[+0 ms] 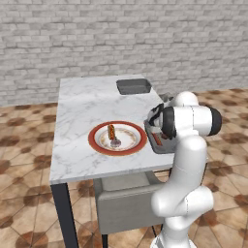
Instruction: Place one cooked food and one vegetable from the large plate to each tupperware container.
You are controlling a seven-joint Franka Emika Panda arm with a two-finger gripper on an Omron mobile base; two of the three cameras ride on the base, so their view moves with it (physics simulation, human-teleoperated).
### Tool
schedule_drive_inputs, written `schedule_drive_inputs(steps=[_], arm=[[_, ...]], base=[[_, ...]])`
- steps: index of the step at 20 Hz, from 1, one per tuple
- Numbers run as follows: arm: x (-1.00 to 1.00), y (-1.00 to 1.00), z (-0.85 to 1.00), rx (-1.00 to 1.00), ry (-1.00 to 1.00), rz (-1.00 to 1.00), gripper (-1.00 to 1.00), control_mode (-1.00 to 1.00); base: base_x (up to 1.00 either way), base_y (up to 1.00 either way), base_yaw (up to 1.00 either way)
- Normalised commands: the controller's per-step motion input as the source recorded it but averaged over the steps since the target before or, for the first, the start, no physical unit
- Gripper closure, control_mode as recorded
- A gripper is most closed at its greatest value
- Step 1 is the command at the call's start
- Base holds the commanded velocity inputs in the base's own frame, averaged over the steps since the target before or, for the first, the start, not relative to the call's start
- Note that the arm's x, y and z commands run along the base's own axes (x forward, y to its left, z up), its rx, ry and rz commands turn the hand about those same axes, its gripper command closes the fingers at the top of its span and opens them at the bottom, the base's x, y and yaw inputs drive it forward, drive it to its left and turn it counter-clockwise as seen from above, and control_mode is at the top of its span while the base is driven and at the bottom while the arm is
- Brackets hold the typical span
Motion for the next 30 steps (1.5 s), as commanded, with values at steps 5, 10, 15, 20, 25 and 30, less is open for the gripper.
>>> schedule_drive_inputs(steps=[5, 10, 15, 20, 25, 30], arm=[[0.00, -0.07, -0.01, 0.00, 0.00, 0.00, -1.00, -1.00], [-0.11, 0.00, 0.17, 0.00, -0.05, 0.00, -1.00, -1.00], [-0.33, 0.02, 0.61, 0.00, -0.07, 0.00, -1.00, -1.00], [-0.58, 0.36, 0.74, 0.00, -0.04, 0.00, -1.00, -1.00], [-0.49, 0.96, 0.53, 0.00, -0.01, 0.00, -1.00, -1.00], [-0.23, 1.00, 0.28, 0.03, 0.01, 0.00, -1.00, -1.00]], base=[[0.00, 0.00, 0.00], [0.00, 0.00, 0.00], [0.00, 0.00, 0.00], [0.00, 0.00, 0.00], [0.00, 0.00, 0.00], [0.00, 0.00, 0.00]])
